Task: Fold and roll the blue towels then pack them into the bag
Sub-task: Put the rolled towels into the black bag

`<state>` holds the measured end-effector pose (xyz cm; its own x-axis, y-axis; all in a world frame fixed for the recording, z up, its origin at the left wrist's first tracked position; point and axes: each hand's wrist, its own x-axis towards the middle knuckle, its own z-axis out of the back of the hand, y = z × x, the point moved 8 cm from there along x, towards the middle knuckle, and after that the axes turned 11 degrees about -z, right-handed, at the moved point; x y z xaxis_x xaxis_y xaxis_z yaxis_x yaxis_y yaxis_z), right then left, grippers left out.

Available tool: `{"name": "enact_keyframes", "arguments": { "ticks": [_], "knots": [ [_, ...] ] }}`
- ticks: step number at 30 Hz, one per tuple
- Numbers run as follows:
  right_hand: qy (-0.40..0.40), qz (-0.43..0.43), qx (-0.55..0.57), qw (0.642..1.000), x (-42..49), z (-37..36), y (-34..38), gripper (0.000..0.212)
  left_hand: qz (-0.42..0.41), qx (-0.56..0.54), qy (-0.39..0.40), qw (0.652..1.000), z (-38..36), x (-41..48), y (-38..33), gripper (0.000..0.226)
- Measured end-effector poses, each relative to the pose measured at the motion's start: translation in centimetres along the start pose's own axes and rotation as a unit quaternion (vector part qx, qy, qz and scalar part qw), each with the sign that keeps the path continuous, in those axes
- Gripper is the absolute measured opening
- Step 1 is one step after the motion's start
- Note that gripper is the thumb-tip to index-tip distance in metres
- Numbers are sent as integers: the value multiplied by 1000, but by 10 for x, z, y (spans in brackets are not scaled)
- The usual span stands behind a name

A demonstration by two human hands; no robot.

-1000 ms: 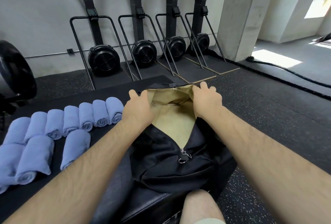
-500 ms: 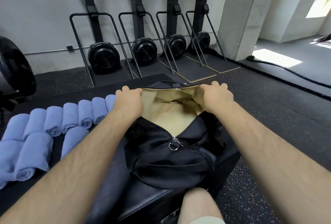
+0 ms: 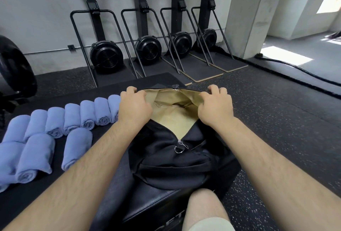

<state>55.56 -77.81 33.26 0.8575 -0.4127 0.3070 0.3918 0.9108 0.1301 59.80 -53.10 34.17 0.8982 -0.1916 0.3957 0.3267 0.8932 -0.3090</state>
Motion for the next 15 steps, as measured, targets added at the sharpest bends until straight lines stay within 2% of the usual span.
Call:
{"name": "enact_keyframes", "arguments": {
  "ticks": [3,9,11,15],
  "knots": [
    [-72,34,20,997,-10,8,12,35,-21,-5,-48,999,4,-9,0,34],
    [-106,72,93,987,-37,25,55,34,-94,-67,-114,987,17,-30,-3,20],
    [-106,98,115,983,-50,33,76,31,-117,-75,-138,981,28,-39,-3,18],
    [-74,158,184,967,-80,42,129,29,-97,-119,-126,980,40,-57,10,22]
  ]
}}
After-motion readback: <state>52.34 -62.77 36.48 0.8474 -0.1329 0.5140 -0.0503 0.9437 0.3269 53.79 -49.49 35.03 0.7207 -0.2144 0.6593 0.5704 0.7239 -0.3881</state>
